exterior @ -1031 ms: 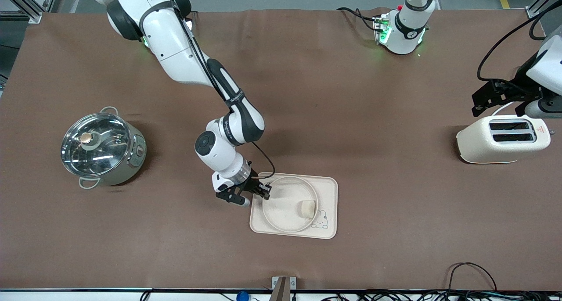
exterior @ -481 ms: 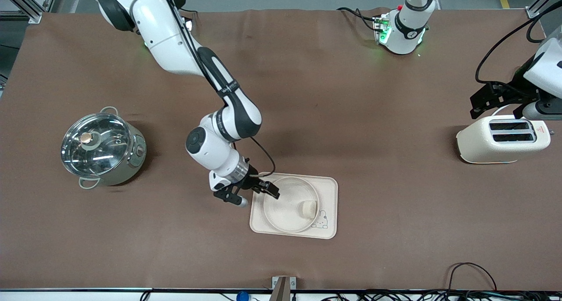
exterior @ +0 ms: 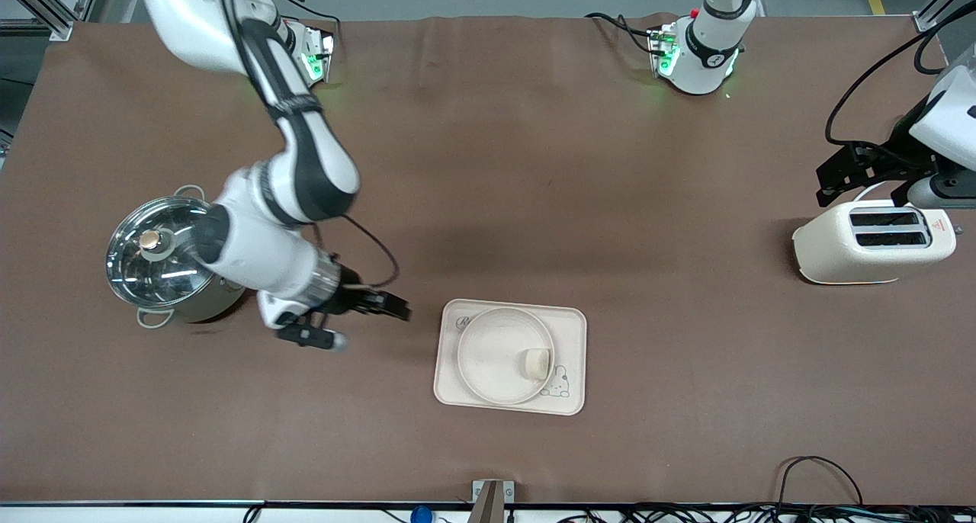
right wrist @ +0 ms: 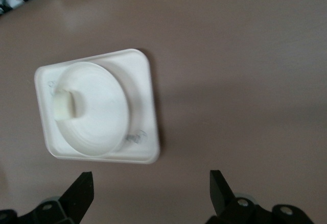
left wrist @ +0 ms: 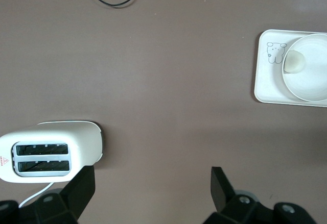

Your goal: Place bun in plate and plate on tray

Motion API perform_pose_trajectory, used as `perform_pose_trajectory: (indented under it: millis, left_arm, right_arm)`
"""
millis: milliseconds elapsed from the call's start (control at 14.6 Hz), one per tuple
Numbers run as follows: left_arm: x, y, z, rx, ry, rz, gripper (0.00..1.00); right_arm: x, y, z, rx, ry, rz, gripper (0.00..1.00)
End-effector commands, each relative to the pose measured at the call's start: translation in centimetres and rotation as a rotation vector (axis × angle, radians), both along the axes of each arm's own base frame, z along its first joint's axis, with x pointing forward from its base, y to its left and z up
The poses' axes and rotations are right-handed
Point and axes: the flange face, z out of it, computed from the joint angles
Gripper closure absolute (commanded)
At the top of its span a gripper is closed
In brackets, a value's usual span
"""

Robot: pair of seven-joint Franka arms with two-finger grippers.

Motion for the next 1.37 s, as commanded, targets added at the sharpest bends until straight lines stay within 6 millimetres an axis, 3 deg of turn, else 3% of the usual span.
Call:
perform_pose_trajectory:
  millis: [0, 137, 275, 344, 550, 756, 893, 1099, 1305]
  left_arm:
    - [-0.5, 0.1, 0.4, -0.020, -0.012, -0.015, 0.00]
    - [-0.5, 0.1, 0.4, -0.020, -0.012, -0.015, 0.00]
    - [-0.5, 0.1, 0.4, -0.020, -0.012, -0.015, 0.00]
    - [-0.5, 0.1, 0.4, -0.020, -0.012, -0.015, 0.00]
    - [-0.5, 0.1, 0.4, -0.020, -0.012, -0.015, 0.00]
    - [-0.5, 0.5, 0.4, -0.020, -0.013, -0.009, 0.00]
    - [-0.5, 0.5, 0.4, -0.020, -0.013, -0.009, 0.00]
    - [-0.5, 0.5, 0.4, -0.019, -0.013, -0.011, 0.00]
    - [-0.5, 0.5, 0.5, -0.017, -0.014, -0.009, 0.00]
  right_arm:
    - [-2.3, -8.5, 6.6, -0.089, 0.014, 0.169, 0.00]
    - [-3.9, -14.3, 10.9, -0.157, 0.031, 0.233, 0.00]
    - [-6.0, -17.7, 13.6, -0.188, 0.080, 0.234, 0.00]
    - [-6.8, -20.5, 15.1, -0.211, 0.081, 0.214, 0.00]
    - [-9.2, -24.2, 19.6, -0.294, 0.054, 0.204, 0.00]
    - [-10.9, -29.9, 22.1, -0.306, 0.050, 0.133, 0.00]
    - [-12.1, -31.9, 24.3, -0.309, 0.011, 0.158, 0.00]
    - [-12.2, -32.6, 25.3, -0.346, -0.003, 0.160, 0.00]
    - [-11.8, -30.8, 25.6, -0.354, -0.010, 0.182, 0.00]
